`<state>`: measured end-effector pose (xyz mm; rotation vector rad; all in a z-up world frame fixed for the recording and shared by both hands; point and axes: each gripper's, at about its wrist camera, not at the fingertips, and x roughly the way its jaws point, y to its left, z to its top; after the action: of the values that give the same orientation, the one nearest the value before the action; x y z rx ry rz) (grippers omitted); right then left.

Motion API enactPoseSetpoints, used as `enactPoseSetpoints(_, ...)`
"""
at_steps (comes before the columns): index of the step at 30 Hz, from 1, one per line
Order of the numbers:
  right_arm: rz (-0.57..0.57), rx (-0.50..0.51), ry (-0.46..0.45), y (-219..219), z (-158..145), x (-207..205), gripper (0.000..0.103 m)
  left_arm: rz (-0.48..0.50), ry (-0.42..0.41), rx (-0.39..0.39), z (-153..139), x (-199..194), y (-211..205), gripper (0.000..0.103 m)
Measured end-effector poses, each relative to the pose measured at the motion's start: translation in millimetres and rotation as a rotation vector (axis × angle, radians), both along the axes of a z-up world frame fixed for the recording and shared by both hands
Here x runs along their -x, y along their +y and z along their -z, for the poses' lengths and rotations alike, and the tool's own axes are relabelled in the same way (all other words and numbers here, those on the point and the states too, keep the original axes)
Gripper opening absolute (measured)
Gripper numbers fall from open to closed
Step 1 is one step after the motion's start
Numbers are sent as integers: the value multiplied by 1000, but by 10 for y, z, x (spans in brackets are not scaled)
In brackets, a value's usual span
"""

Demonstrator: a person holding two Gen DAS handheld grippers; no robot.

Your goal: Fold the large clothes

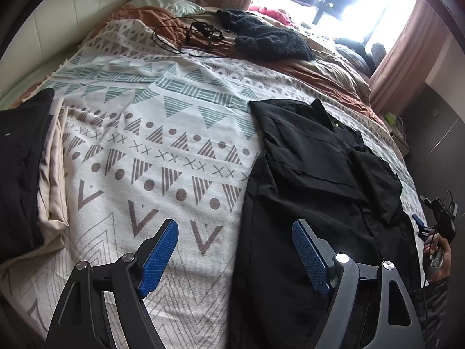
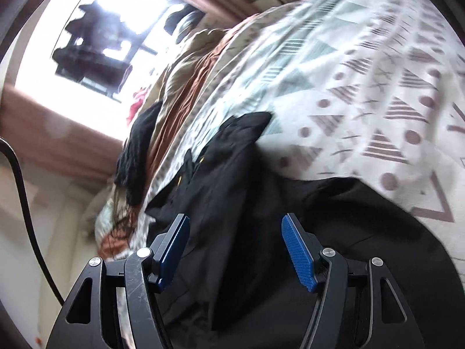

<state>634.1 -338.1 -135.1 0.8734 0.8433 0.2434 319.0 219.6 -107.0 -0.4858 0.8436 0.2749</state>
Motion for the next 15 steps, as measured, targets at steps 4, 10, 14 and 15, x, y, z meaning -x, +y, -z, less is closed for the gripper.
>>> enactPoseSetpoints(4, 7, -64, -36, -57, 57, -37, 66, -3, 11, -3, 31, -47, -14, 81)
enactPoseSetpoints(10, -63, -75, -40, 277, 135, -324, 65, -8, 27, -7, 93, -130, 22, 81)
enactPoseSetpoints(14, -89, -47, -20, 486, 239, -551, 60, -17, 43, -7, 172, -149, 87, 81)
enactPoseSetpoints(15, -89, -30, -11, 524, 263, -605, 59, -20, 47, -5, 192, -146, 108, 81)
